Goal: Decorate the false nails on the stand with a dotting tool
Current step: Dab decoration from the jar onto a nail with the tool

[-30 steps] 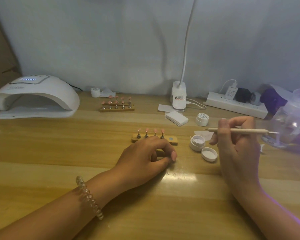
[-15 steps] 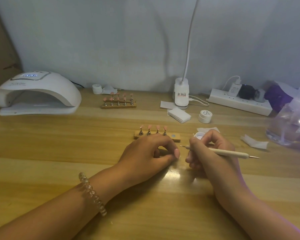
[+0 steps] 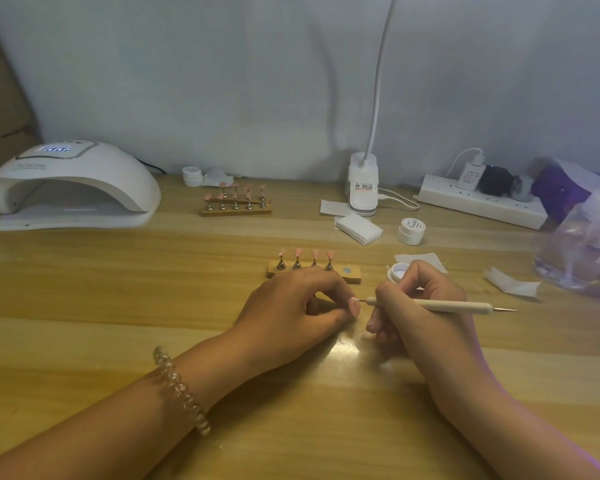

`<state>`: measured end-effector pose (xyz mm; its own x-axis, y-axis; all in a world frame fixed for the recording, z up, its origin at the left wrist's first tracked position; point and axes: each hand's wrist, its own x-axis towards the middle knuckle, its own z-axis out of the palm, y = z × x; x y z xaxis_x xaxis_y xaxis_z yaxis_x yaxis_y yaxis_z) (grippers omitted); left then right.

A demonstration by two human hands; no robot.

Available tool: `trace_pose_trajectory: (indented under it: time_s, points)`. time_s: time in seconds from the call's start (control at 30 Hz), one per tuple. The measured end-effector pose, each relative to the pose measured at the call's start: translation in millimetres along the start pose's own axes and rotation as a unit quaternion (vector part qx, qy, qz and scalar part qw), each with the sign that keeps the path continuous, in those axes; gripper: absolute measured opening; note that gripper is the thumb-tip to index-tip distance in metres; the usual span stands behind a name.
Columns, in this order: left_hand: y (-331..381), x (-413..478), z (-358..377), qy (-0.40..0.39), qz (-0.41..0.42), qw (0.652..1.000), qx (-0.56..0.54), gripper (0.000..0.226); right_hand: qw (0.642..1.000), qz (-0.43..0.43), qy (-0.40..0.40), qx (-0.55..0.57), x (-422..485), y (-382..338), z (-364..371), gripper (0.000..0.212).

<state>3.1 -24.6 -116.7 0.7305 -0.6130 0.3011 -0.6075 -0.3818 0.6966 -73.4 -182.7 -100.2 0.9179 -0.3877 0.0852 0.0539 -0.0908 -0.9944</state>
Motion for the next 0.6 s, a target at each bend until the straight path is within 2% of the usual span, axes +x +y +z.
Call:
trace_pose_trajectory:
  time_s: [0.6]
  points:
    - [1.7,-0.9,-0.9,-0.004,-0.002,1.0,-0.002,0.002,1.0,-0.001,0.0,-0.008,-0.1,0.1,0.4,0.017]
